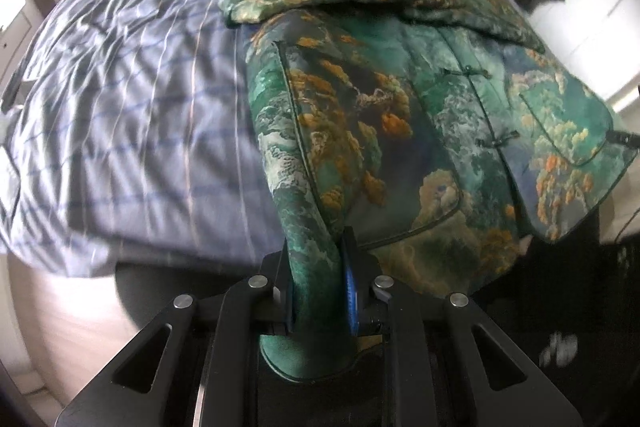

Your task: Fold large clothes

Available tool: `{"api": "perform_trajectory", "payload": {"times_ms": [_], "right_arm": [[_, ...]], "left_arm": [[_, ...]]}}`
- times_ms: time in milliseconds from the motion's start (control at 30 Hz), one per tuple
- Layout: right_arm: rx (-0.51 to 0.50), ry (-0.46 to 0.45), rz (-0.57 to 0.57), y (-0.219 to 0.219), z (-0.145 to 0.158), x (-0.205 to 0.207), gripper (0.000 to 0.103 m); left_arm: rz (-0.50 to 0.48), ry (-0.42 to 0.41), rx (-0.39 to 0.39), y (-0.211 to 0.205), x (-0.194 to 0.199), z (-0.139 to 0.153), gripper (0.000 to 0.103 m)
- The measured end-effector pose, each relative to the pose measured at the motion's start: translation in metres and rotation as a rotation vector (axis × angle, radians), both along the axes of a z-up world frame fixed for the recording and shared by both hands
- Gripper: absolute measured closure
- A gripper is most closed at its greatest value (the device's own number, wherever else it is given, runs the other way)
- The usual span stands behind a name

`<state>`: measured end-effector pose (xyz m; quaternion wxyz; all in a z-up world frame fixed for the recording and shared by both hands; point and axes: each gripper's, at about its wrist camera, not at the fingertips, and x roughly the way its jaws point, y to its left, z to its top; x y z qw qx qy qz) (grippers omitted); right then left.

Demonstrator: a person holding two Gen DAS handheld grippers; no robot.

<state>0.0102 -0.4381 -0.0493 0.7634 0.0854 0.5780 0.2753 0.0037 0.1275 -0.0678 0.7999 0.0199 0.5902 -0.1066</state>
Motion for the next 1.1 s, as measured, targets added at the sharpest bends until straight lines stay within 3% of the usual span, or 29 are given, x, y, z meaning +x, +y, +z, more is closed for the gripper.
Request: {"api": "perform_trajectory", "payload": {"times_ms": [133, 267, 400, 500, 700, 800, 867, 900, 967, 1000, 1067, 1100], "right_arm": [[0.087, 0.057, 0.019, -0.007, 0.020, -0.023, 0.087], [0.185, -0.002, 0.005, -0.015, 0.061, -0.021, 0.088], [0.287, -0.115, -0.062, -0.025, 0.094, 0.030, 0.088], [0.330, -0.167, -0.106, -0.015, 0.092, 0.085, 0.088], [0.404, -0.136, -0.298, -0.027, 0.035, 0.218, 0.088], [0.382, -0.057, -0.425, -0.035, -0.013, 0.270, 0.088], [0.368, 0.012, -0.475, -0.034, -0.044, 0.287, 0.088], [0.362, 0.058, -0.513, -0.034, -0.063, 0.292, 0.087], [0.424, 0.109, -0.566, -0.037, -0.086, 0.296, 0.082], [0.468, 0.115, -0.578, -0.040, -0.090, 0.295, 0.073], [0.582, 0.111, -0.586, -0.047, -0.087, 0.293, 0.047], [0.617, 0.101, -0.585, -0.050, -0.082, 0.292, 0.021]], "left_arm": [[-0.078, 0.022, 0.025, -0.002, -0.030, 0.024, 0.086], [-0.054, -0.040, -0.050, 0.004, -0.021, 0.060, 0.085], [0.075, -0.117, -0.175, 0.028, 0.041, 0.088, 0.085], [0.164, -0.138, -0.256, 0.048, 0.101, 0.089, 0.085], [0.247, -0.129, -0.252, 0.058, 0.231, 0.045, 0.078], [0.280, -0.135, -0.252, 0.054, 0.273, 0.018, 0.055], [0.312, -0.138, -0.224, 0.053, 0.293, 0.003, 0.031], [0.317, -0.138, -0.220, 0.053, 0.298, 0.001, 0.029], [0.326, -0.130, -0.261, 0.060, 0.305, 0.003, 0.028], [0.328, -0.128, -0.305, 0.066, 0.304, 0.007, 0.027], [0.332, -0.163, -0.419, 0.082, 0.297, 0.025, 0.013], [0.332, -0.189, -0.445, 0.087, 0.292, 0.033, 0.009]]}}
